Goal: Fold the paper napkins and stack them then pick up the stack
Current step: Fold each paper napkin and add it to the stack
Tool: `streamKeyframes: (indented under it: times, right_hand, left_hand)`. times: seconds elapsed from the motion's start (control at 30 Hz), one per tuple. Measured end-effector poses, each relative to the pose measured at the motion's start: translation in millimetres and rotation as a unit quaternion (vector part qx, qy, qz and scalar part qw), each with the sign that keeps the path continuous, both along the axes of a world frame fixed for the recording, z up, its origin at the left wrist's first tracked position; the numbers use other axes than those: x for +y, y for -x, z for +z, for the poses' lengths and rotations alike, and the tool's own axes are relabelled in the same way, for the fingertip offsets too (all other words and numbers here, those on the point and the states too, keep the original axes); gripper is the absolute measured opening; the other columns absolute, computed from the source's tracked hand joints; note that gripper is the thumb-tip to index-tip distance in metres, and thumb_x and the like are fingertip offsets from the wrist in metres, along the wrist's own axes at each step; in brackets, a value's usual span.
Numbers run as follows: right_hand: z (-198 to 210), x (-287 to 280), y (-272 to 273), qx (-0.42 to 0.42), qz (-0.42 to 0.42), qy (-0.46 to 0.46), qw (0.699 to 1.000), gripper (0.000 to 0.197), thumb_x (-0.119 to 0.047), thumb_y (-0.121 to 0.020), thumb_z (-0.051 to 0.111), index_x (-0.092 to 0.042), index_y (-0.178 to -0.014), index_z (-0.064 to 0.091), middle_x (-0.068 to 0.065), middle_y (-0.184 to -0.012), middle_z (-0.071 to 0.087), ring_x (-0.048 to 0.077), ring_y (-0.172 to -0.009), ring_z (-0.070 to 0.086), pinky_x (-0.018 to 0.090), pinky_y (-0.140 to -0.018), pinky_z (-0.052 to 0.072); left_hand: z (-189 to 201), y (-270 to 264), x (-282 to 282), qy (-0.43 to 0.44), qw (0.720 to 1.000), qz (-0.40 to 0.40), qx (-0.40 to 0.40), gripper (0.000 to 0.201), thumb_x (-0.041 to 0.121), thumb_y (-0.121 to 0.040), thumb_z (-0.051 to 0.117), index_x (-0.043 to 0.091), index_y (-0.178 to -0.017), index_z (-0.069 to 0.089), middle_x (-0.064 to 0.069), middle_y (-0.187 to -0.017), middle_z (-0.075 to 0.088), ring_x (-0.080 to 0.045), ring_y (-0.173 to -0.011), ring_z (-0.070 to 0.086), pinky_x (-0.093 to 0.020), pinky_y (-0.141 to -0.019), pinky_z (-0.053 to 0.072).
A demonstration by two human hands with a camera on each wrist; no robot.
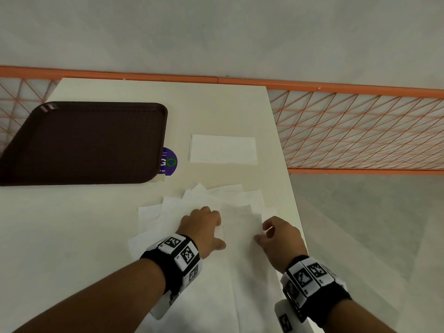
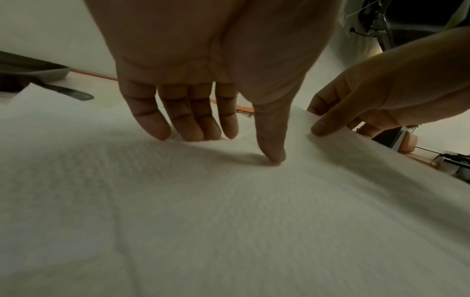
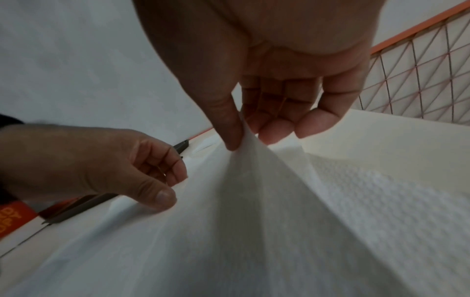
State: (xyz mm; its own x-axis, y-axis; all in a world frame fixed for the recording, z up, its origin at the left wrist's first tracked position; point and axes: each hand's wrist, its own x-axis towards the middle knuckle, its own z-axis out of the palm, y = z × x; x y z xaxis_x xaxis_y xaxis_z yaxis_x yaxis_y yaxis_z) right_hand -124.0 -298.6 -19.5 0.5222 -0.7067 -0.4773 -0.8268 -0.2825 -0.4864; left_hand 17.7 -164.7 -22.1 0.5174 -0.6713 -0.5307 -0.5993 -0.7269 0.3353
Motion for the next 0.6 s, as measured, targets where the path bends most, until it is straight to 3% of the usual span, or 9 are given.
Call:
streamKeyframes:
  times: [0.17, 0.4, 0.5, 0.6]
  right_hand:
    - [17.9, -0.8, -4.2, -0.024, 0.039, 0.047, 0.998, 0.010, -0.037, -0.087, 0.063, -0.030, -0.080, 0.060, -0.011, -0.079, 0.065, 0.014, -0.077, 0.061, 0.030, -0.074, 0.053]
    - [16.2, -1.3, -3.4, 0.028, 0.054, 0.096, 0.993, 0.012, -0.038, -0.092, 0.053, -0.030, -0.092, 0.062, -0.011, -0.086, 0.067, 0.014, -0.077, 0.060, 0.025, -0.069, 0.048]
    - [15.1, -2.3, -0.2, 0.028, 0.042, 0.094, 0.994, 0.012, -0.037, -0.093, 0.053, -0.028, -0.092, 0.061, -0.009, -0.086, 0.066, 0.016, -0.078, 0.060, 0.025, -0.069, 0.047]
    - [17.4, -9.2, -3.4, 0.013, 0.040, 0.086, 0.995, 0.010, -0.037, -0.092, 0.055, -0.028, -0.089, 0.059, -0.006, -0.086, 0.066, 0.020, -0.080, 0.061, 0.029, -0.073, 0.051]
  left_hand:
    - [2.2, -5.3, 9.4, 0.045, 0.998, 0.032, 0.040, 0.055, 0.042, -0.079, 0.072, 0.025, -0.126, 0.049, 0.007, -0.126, 0.049, -0.015, -0.119, 0.046, -0.035, -0.102, 0.040]
    - [1.4, -7.4, 9.0, 0.040, 0.998, 0.025, 0.050, 0.056, 0.039, -0.083, 0.069, 0.025, -0.132, 0.046, 0.005, -0.129, 0.052, -0.016, -0.122, 0.044, -0.035, -0.104, 0.039]
    - [-3.3, -7.2, 7.4, 0.027, 0.999, 0.024, 0.034, 0.051, 0.038, -0.084, 0.067, 0.025, -0.130, 0.049, 0.003, -0.129, 0.053, -0.019, -0.123, 0.044, -0.036, -0.103, 0.040]
    - [-7.2, -8.1, 7.1, 0.031, 0.998, 0.046, 0.028, 0.039, 0.037, -0.084, 0.067, 0.023, -0.118, 0.057, 0.000, -0.120, 0.059, -0.020, -0.114, 0.051, -0.037, -0.099, 0.043]
